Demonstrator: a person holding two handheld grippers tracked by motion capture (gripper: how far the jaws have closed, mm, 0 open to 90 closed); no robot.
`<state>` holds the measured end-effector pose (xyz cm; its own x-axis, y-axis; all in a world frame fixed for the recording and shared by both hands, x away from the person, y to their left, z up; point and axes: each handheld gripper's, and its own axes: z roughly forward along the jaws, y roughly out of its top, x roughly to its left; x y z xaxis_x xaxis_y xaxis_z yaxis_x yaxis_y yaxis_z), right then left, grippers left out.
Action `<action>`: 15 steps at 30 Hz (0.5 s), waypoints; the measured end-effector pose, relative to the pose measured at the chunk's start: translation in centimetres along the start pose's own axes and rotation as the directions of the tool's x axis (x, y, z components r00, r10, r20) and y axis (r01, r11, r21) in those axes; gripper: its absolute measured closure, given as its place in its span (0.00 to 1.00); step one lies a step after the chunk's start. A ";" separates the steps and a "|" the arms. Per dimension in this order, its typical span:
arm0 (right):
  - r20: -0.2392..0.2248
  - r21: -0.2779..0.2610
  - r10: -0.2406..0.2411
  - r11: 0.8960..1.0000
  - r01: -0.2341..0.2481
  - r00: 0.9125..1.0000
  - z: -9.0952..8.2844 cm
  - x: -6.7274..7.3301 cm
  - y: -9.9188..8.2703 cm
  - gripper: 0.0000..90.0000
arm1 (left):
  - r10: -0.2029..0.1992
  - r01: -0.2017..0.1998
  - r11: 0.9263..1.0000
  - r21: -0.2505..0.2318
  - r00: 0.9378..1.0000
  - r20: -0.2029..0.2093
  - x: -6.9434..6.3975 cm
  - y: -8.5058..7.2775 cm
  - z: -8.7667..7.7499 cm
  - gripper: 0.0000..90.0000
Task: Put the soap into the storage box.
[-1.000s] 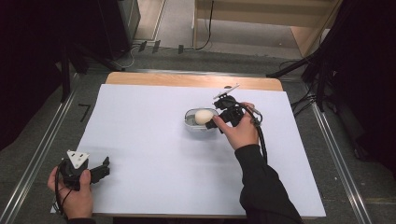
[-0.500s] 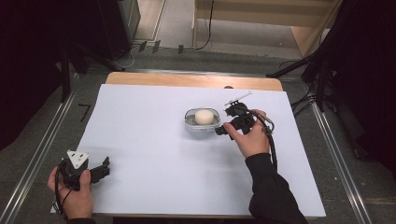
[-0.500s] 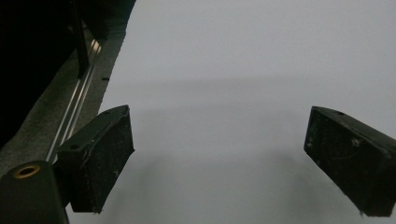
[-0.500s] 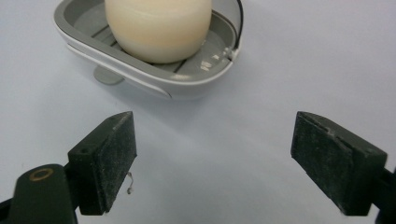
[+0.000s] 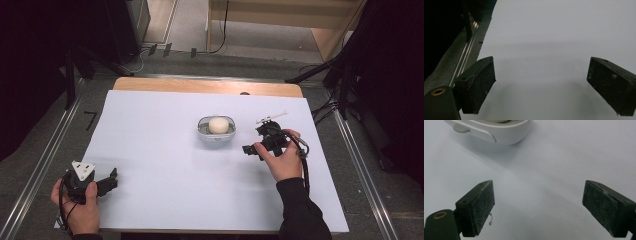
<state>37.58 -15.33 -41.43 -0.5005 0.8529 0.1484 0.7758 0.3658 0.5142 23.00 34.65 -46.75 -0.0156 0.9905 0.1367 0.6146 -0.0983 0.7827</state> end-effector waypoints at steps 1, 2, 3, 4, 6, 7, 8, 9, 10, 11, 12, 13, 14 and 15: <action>-0.005 -0.003 0.006 1.000 -0.006 1.000 -0.1 -0.1 -0.3 0.12 | 0.000 0.000 1.000 0.000 1.000 0.000 0.0 0.0 0.0 0.10; -0.005 -0.008 0.010 1.000 -0.010 1.000 -0.1 -0.4 -0.7 0.12 | 0.001 -0.001 1.000 0.001 1.000 -0.001 0.0 0.0 0.0 0.10; -0.004 -0.010 0.012 1.000 -0.012 1.000 -0.2 -0.5 -1.1 0.12 | 0.002 -0.002 1.000 0.001 1.000 -0.001 0.0 0.0 0.0 0.10; -0.004 -0.010 0.012 1.000 -0.012 1.000 -0.2 -0.5 -1.1 0.12 | 0.002 -0.002 1.000 0.001 1.000 -0.001 0.0 0.0 0.0 0.10; 0.000 -0.022 0.017 1.000 -0.017 1.000 -0.5 -1.0 -1.9 0.10 | 0.006 -0.006 1.000 0.002 1.000 -0.002 0.0 0.0 0.0 0.10; 0.001 -0.032 0.021 0.999 -0.021 1.000 -0.6 -1.2 -2.3 0.09 | 0.006 -0.006 1.000 0.001 1.000 -0.001 0.0 0.0 0.0 0.10; -0.001 -0.034 0.023 0.999 -0.023 1.000 -0.7 -1.3 -2.7 0.08 | 0.007 -0.007 1.000 0.002 1.000 -0.001 0.0 0.0 0.0 0.10; -0.004 -0.041 0.025 0.999 -0.025 1.000 -0.8 -1.4 -3.0 0.07 | 0.007 -0.007 1.000 0.002 1.000 -0.001 0.0 0.0 0.0 0.10; -0.002 -0.047 0.025 0.999 -0.025 1.000 -0.8 -1.6 -3.4 0.06 | 0.007 -0.007 1.000 0.001 1.000 -0.002 0.0 0.0 0.0 0.10; 0.001 -0.052 0.028 0.998 -0.028 1.000 -0.9 -1.7 -3.8 0.06 | 0.007 -0.007 1.000 -0.001 1.000 -0.004 0.0 0.0 0.0 0.10; 0.001 -0.056 0.035 0.998 -0.035 0.999 -1.0 -1.9 -4.1 0.05 | 0.007 -0.007 1.000 -0.001 1.000 -0.004 0.0 0.0 0.0 0.10; 0.001 -0.059 0.037 0.998 -0.037 0.999 -1.0 -2.1 -4.6 0.04 | 0.008 -0.008 1.000 -0.003 1.000 -0.003 -0.1 0.0 0.0 0.10; 0.001 -0.059 0.037 0.998 -0.037 0.999 -1.0 -2.1 -4.6 0.04 | 0.008 -0.008 1.000 -0.003 1.000 -0.003 -0.1 0.0 0.0 0.10; -0.007 -0.073 0.046 0.996 -0.047 0.999 -1.1 -2.4 -5.4 0.04 | 0.008 -0.008 1.000 -0.003 1.000 -0.003 -0.1 0.0 0.0 0.10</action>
<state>34.14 -19.72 -43.66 -0.4668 0.8663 0.1779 0.7683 0.2976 0.5667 22.97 34.58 -46.75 -0.0137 0.9894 0.1447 0.6120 -0.1061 0.7837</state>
